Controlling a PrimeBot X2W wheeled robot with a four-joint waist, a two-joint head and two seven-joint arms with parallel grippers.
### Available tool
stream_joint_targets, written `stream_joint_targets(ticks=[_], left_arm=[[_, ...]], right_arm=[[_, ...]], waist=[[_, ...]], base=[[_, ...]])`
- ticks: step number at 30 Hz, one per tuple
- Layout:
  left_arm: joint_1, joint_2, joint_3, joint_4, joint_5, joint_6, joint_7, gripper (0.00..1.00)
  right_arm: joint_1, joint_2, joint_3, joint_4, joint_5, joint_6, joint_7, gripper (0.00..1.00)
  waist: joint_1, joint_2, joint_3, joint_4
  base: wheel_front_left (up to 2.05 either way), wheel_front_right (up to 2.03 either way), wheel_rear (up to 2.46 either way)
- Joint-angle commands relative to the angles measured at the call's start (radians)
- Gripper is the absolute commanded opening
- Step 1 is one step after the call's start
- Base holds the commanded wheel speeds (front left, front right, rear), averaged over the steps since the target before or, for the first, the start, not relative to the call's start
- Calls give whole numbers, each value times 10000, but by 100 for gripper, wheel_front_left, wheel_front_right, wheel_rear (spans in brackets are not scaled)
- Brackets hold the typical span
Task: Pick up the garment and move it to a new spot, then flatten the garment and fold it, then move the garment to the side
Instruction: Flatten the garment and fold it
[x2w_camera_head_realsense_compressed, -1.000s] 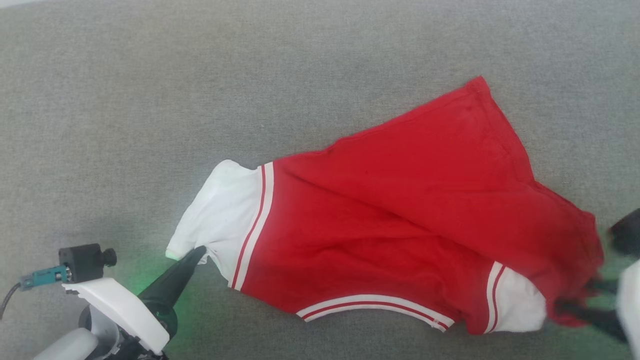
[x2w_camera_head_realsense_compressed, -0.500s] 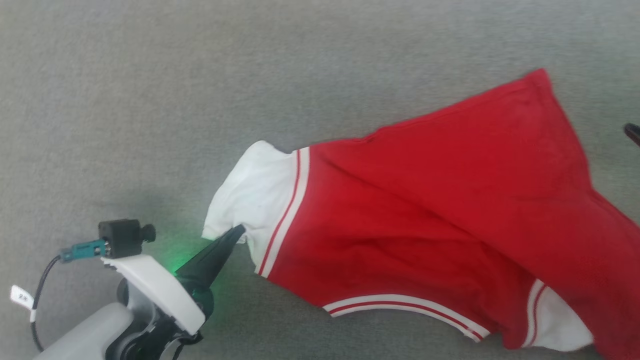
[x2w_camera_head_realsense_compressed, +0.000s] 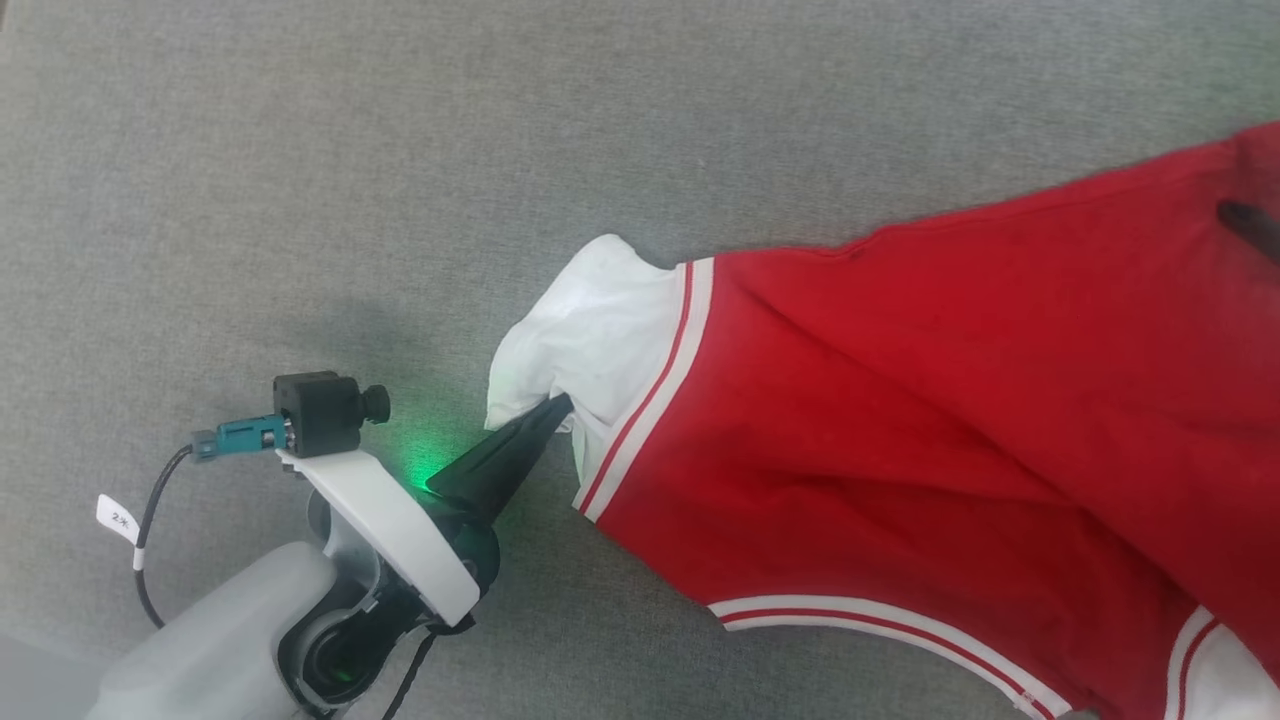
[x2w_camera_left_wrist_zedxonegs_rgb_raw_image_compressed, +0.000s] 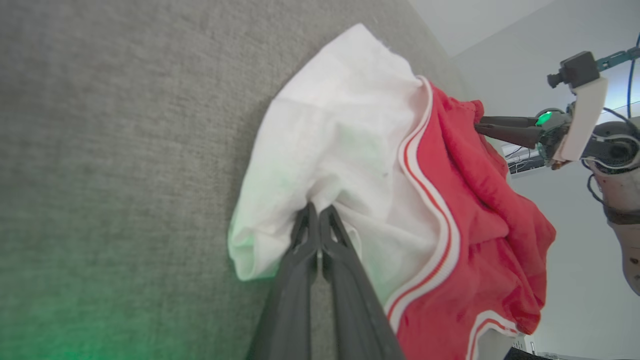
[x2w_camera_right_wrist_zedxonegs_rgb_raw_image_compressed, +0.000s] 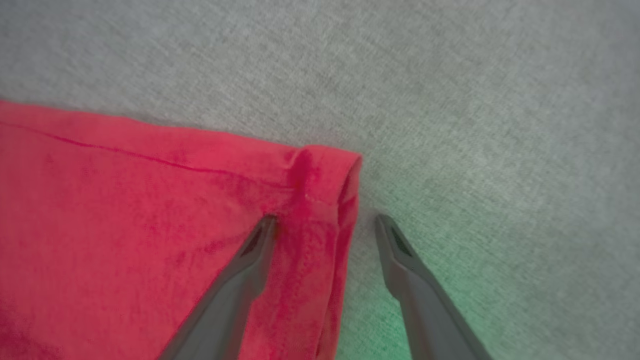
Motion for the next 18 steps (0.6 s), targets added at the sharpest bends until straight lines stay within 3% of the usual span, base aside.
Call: stream_joint_targets(ticks=[1,2,3,12,18], left_arm=[[-33,-411,-273,280,-89,20,49,0],[-54,-390,-283,304,-121,20,22,0],[-71,-365,-287,323,-159,20,-26,0],[-1123,-225,-166,468,62,19,-170,0],[-2946,-50,468,1012,148,5,-188,0]], right_arm=[[397,167,607,315,229,6,223,33],[363,102,747,318,314,6,158,22],[320,34,870,320,420,6,138,0],[-696,62,913,405,1033,-4,-1448,0],[-1963,604,268,1102,1418,-3,-2796,0]], waist=[[0,0,26,-4],[0,0,23,-44],[0,0,13,-97],[0,0,1,-568],[0,0,146,-1053]], base=[[0,0,0],[0,0,0],[0,0,0],[0,0,0],[0,0,0]])
